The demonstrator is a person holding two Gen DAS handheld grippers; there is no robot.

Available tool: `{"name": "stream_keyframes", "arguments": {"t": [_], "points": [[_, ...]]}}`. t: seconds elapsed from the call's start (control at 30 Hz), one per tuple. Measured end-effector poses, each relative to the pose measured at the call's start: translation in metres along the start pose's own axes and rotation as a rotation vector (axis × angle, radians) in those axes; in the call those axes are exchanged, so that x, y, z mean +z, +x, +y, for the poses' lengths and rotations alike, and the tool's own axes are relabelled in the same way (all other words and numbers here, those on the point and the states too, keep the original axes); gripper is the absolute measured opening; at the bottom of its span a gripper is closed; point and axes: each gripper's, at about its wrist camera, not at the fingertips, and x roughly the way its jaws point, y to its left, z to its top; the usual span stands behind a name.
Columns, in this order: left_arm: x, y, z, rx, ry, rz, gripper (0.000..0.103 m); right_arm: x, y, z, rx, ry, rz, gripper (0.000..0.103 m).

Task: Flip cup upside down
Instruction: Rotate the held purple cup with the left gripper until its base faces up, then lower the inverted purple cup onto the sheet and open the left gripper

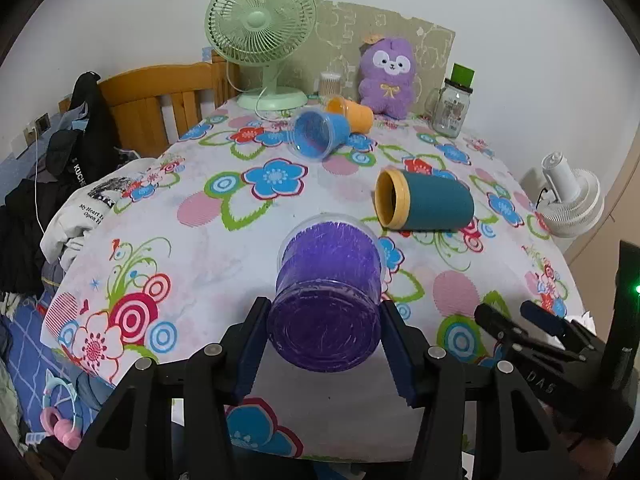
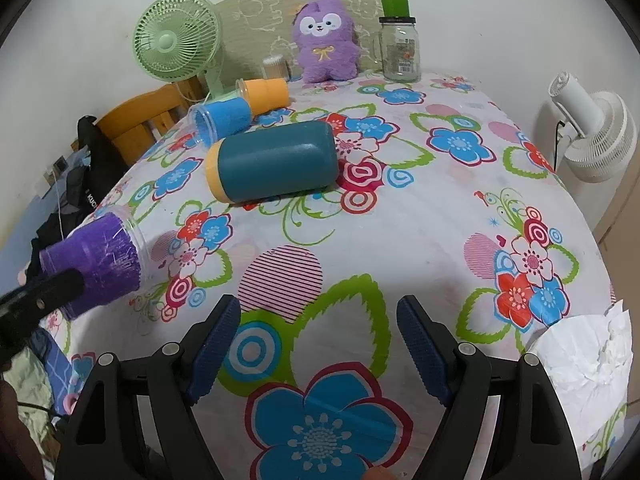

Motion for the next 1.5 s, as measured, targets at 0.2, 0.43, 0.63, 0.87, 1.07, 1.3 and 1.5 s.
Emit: {"name": "stream_keyframes", "arguments": {"t": [0.2, 0.43, 0.63, 0.87, 1.07, 1.3, 1.5], "points": [[0.011, -0.012, 0.001, -0.004, -0.002, -0.044, 0.056, 0.003, -0.002, 0.006, 0.001, -0.024, -0.008, 0.083], [0.02, -0.022, 0.002, -0.006, -0.002, -0.08, 0.056, 0.01, -0.01, 0.016, 0.0, -0.061, -0.038, 0.083], [0.031, -0.03, 0.0, -0.015, -0.005, -0.117, 0.056, 0.017, -0.018, 0.025, -0.001, -0.098, -0.066, 0.083], [0.04, -0.028, -0.003, -0.006, -0.012, -0.127, 0.056, 0.022, -0.023, 0.03, -0.008, -0.12, -0.089, 0.083], [0.043, -0.025, -0.006, 0.013, -0.007, -0.127, 0.056, 0.026, -0.026, 0.031, -0.016, -0.122, -0.102, 0.083], [0.043, -0.023, -0.006, 0.021, -0.01, -0.123, 0.056, 0.028, -0.027, 0.033, -0.01, -0.13, -0.112, 0.083], [0.043, -0.021, -0.004, 0.021, -0.011, -0.116, 0.056, 0.028, -0.027, 0.033, -0.01, -0.128, -0.111, 0.083]]}}
